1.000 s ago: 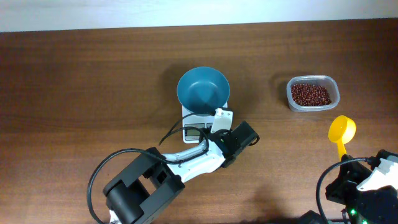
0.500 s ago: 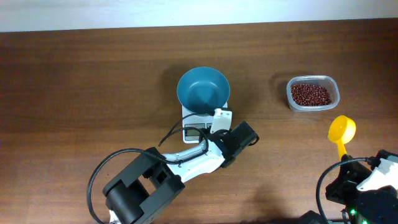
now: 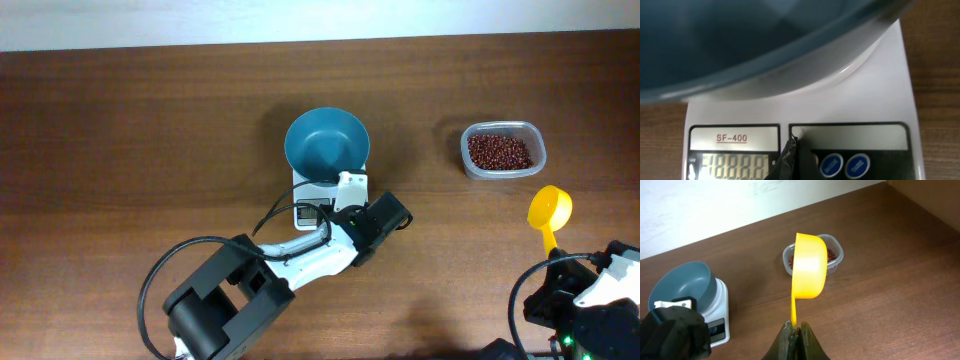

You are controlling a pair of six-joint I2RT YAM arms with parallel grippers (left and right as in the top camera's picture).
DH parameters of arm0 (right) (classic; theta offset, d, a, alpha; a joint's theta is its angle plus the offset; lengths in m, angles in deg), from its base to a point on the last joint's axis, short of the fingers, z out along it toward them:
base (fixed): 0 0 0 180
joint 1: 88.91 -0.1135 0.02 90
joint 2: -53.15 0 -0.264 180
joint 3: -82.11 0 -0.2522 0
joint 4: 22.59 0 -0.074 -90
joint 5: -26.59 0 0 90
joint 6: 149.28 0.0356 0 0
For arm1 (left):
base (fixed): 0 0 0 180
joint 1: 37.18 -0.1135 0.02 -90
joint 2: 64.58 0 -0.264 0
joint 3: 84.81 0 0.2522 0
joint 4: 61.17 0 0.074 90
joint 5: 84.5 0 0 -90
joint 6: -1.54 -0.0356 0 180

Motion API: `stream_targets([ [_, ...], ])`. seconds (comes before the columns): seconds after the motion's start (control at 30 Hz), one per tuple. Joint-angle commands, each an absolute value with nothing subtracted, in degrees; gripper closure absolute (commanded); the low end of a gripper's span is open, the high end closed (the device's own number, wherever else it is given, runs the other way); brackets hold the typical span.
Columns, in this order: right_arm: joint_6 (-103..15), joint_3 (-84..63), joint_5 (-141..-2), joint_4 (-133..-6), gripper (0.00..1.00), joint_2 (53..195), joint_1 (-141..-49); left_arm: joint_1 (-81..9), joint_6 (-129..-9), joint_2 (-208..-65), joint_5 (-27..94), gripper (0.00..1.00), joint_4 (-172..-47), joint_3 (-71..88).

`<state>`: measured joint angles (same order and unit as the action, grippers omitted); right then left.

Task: Scoop item into bowl and weigh 50g on scale
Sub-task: 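Press the scale's power button with the left gripper, then pull the left gripper back from the scale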

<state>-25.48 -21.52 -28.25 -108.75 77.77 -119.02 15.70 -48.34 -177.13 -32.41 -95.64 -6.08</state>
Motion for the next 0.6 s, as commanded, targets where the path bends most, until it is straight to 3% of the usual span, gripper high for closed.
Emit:
stream_targets([
  [0.0, -26.07, -20.53, -26.65, -108.56, 0.96, 77.51, -119.28, 16.07, -48.03, -172.91, -29.81, 1.0, -99.13, -7.57],
  [0.57, -26.05, -20.53, -25.17, -108.56, 0.96, 77.51, -119.28, 18.91, -50.37, -144.19, -26.08, 1.0, -122.69, -7.57],
])
